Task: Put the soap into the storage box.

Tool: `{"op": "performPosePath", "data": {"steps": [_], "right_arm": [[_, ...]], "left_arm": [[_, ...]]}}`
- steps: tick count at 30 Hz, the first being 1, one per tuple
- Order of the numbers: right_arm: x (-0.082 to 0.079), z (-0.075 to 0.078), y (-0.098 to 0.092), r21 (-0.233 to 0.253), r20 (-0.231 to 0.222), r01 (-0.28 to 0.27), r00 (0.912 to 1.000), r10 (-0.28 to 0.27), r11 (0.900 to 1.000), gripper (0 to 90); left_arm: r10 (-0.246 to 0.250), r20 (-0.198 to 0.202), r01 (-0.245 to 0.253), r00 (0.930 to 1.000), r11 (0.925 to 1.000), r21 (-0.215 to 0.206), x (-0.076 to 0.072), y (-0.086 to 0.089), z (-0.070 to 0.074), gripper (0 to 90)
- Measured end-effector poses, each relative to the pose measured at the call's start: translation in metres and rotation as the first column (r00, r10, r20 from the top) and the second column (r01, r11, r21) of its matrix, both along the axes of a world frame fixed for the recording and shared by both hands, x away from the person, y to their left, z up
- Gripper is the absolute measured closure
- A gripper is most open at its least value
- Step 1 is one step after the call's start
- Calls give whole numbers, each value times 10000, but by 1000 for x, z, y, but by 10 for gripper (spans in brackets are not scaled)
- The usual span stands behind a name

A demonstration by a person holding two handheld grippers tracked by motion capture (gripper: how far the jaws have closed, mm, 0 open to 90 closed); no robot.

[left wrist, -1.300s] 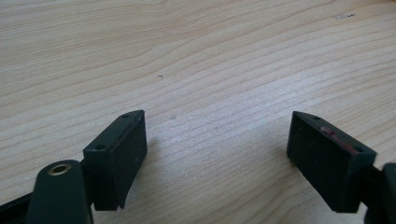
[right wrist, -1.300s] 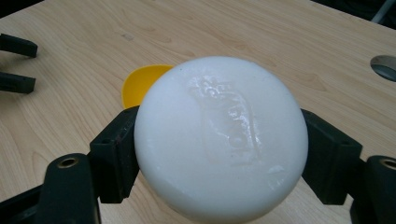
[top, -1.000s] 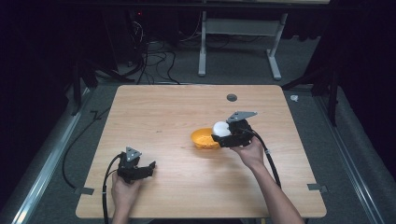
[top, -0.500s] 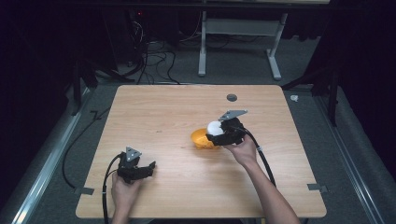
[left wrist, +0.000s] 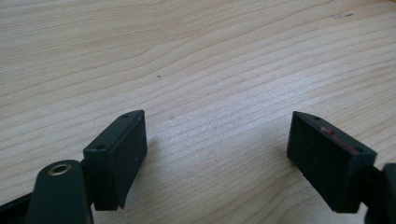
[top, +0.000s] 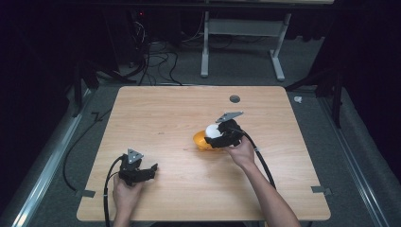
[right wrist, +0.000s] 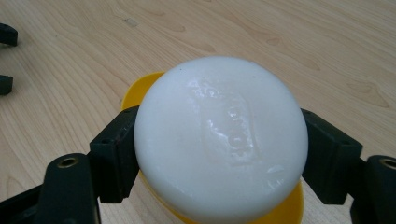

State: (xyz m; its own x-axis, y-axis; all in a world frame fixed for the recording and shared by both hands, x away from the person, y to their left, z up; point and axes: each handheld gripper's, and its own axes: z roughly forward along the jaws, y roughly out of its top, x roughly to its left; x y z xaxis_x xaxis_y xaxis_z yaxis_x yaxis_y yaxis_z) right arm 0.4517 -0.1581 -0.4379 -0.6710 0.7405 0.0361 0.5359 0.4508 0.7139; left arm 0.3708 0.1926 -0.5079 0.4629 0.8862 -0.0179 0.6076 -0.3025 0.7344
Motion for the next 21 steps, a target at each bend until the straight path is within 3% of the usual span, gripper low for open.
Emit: {"op": "performPosePath", "data": {"steps": [21], "right_arm": [[4, -14, 5, -234, -343, 84, 9994, -92, 9997, 250]], "left_arm": [[-6, -11, 6, 10000, 10000, 13, 0, 0, 0, 207]]}}
